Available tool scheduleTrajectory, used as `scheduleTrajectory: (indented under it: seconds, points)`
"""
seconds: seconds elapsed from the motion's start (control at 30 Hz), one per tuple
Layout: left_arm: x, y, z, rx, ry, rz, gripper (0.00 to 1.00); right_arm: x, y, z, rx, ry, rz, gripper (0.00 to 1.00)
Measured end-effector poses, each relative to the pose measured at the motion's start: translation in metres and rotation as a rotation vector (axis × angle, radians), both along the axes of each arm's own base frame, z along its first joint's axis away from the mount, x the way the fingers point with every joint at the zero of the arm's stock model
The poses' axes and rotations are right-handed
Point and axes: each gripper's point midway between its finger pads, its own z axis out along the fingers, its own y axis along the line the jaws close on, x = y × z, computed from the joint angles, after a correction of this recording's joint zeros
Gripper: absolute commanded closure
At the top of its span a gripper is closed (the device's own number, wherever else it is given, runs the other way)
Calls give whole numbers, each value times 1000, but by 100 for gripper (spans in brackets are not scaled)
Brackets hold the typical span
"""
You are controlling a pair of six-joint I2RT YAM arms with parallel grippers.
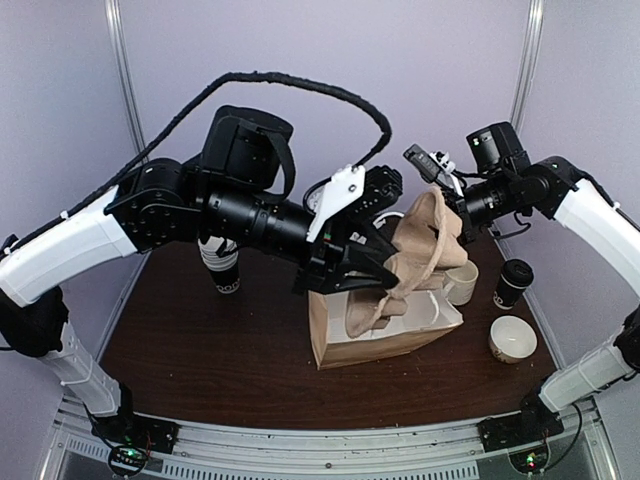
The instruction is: Pack the takeout coffee
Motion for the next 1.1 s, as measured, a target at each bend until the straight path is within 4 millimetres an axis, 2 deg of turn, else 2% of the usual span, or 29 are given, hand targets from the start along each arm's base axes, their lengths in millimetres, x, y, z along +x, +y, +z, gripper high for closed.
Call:
scheduleTrajectory:
  seconds: [0.1, 0.27, 0.53, 0.73, 1.1]
  points:
    - [5, -5, -8, 16, -31, 14, 68, -7, -1, 7, 22, 1, 19, 100]
    - [11, -7, -7, 5, -77, 38, 69, -17, -3, 16, 53, 5, 47, 100]
    - [9, -12, -19, 19, -112, 39, 69, -22, -3, 13, 63, 28, 67, 100]
    - [8, -15, -14, -8, -161, 53, 69, -26, -6, 10, 62, 34, 71, 100]
    - [23, -10, 3, -77, -269, 133, 69, -28, -7, 11, 65, 29, 72, 100]
